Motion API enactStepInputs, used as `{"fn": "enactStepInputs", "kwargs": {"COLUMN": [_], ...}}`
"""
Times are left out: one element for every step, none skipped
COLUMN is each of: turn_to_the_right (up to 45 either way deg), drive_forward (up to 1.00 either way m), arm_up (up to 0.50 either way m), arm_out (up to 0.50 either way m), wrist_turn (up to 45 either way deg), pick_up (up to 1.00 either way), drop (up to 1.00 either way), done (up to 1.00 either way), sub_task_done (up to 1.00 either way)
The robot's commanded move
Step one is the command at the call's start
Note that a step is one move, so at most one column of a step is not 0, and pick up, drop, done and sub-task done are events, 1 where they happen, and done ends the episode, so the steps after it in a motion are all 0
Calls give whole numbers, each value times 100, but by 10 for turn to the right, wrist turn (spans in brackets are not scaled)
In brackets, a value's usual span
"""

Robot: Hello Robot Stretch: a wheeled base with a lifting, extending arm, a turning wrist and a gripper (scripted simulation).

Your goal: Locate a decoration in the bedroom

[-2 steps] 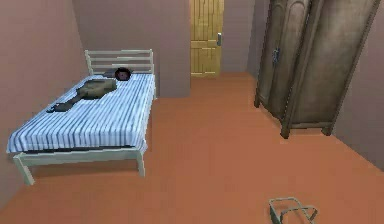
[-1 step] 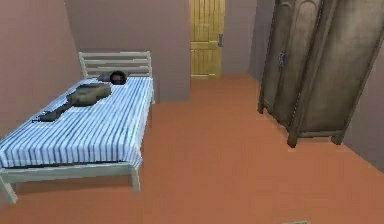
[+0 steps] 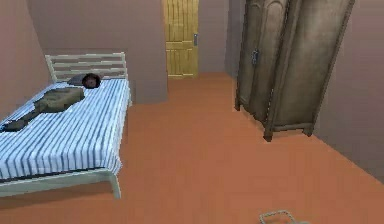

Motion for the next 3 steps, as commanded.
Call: {"fn": "enactStepInputs", "kwargs": {"turn_to_the_right": [0, 0, 30], "drive_forward": [100, 100, 0], "arm_up": [0, 0, 0], "arm_out": [0, 0, 0], "wrist_turn": [0, 0, 0], "pick_up": [0, 0, 0], "drop": [0, 0, 0], "done": [0, 0, 0], "sub_task_done": [0, 0, 0]}}
